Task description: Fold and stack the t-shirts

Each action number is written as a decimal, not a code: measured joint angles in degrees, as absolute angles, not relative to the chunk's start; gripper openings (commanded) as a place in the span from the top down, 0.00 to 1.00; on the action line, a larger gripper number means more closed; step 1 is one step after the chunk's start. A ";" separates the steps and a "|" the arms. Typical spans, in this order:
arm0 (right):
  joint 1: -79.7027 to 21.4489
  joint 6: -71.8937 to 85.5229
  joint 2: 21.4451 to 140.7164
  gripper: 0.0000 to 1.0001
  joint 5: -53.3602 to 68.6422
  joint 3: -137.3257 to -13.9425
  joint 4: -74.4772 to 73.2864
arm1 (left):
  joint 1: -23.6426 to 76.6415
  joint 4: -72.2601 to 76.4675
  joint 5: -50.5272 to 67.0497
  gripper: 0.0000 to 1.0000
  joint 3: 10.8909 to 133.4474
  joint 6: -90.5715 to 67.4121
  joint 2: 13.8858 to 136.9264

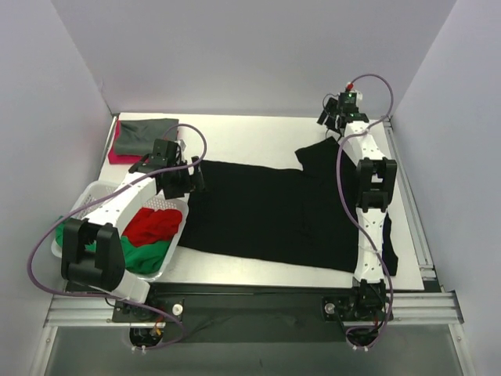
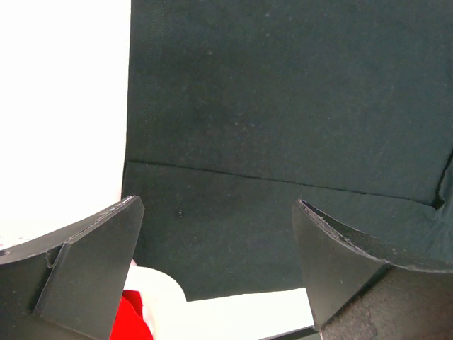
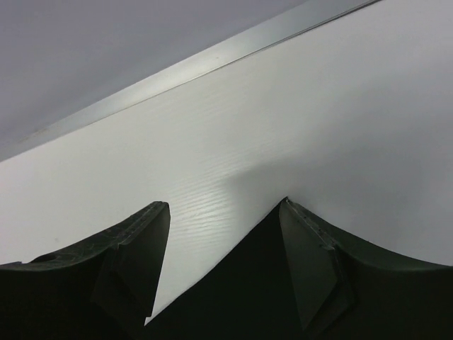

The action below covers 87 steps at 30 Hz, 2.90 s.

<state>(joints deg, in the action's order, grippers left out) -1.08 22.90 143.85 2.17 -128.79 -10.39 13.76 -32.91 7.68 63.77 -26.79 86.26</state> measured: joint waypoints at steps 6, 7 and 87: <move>0.84 24.23 148.92 0.38 1.72 -132.20 -11.03 | 13.78 -34.09 7.42 0.03 66.24 -26.79 88.20; 1.13 24.51 149.47 0.38 1.74 -132.35 -11.31 | 13.78 -34.20 7.29 0.03 66.57 -26.81 88.31; 3.46 34.04 143.11 1.00 -7.81 -123.48 -23.92 | 12.49 -38.48 6.11 0.21 91.39 -24.71 107.74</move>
<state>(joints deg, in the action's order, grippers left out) 3.46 34.04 143.11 -7.81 -123.48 -23.92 12.49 -38.48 6.11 91.39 -24.71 107.74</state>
